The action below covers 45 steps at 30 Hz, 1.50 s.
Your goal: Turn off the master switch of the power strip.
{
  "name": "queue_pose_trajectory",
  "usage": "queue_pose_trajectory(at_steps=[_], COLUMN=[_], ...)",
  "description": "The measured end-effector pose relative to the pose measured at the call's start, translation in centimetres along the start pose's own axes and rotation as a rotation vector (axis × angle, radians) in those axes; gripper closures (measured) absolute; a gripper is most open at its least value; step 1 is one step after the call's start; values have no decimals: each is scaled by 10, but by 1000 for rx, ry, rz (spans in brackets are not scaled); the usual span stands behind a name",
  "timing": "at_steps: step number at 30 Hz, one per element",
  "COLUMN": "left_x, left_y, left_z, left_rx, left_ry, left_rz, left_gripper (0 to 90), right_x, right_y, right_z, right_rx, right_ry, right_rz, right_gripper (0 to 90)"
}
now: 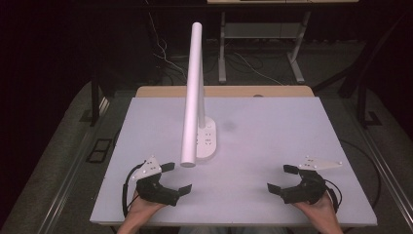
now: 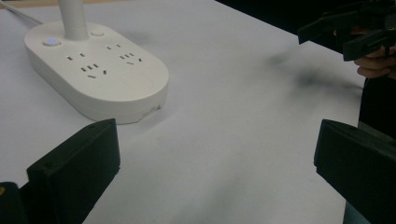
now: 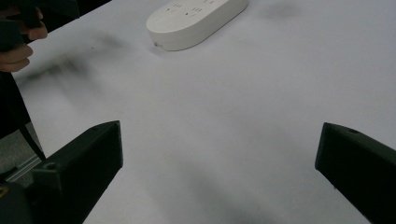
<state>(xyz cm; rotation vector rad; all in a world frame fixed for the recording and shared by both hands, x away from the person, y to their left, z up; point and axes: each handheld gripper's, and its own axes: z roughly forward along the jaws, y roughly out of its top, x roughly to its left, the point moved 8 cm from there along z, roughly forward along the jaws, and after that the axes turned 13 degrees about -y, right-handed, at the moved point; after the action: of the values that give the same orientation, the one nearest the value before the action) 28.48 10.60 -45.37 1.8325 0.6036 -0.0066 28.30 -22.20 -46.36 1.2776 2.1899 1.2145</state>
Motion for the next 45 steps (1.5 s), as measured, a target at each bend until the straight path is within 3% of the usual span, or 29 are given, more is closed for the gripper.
queue_pose_trajectory(at_steps=[24,45], left_x=[-4,-4], left_y=[1,8], left_z=[0,-1], left_rx=[32,62], left_ry=[-22,-33], left_rz=[1,-2], left_gripper=[0,8], right_x=[5,3], right_y=[-4,-3], right_z=[3,2], right_rx=[35,33], right_ry=[11,8], right_rz=[-33,-22], right_gripper=[2,2])
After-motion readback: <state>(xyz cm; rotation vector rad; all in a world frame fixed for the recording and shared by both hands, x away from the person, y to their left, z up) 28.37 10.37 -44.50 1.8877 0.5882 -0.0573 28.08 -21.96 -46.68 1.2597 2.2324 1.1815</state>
